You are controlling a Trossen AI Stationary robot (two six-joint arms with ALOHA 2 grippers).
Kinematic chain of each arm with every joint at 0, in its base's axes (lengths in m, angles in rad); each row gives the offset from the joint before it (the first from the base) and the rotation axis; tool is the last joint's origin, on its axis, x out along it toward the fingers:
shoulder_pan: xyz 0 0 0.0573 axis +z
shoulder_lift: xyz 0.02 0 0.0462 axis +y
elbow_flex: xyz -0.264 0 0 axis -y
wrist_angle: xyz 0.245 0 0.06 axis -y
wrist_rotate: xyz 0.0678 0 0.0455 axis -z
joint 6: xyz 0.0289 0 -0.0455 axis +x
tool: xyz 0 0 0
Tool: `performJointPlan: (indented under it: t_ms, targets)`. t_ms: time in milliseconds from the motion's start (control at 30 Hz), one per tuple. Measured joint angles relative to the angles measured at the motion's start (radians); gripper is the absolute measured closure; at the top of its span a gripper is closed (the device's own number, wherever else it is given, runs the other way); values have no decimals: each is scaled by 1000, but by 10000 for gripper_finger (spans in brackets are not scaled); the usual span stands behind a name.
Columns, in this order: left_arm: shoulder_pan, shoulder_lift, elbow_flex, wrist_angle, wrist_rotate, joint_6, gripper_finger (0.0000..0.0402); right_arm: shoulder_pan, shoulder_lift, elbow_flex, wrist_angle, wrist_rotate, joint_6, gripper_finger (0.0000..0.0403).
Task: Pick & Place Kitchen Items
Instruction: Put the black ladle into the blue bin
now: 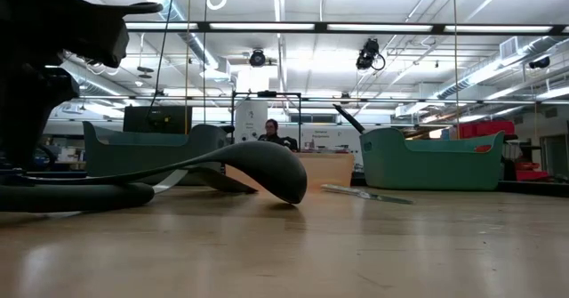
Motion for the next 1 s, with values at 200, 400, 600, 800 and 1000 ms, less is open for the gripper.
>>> performJointPlan:
  t_ms: [200,400,600,800,1000]
  targets:
    - [0,0,0,1,-11,0,118,0,0,0,0,0,-1,394]
    - [0,0,0,1,-11,0,118,0,0,0,0,0,-3,394]
    - [-1,13,1,6,-13,1,118,0,0,0,0,0,-14,394]
    - [-11,76,1,47,23,16,118,0,0,0,0,8,-15,394]
    - [-16,130,1,76,27,5,119,0,0,0,-3,8,-15,394]
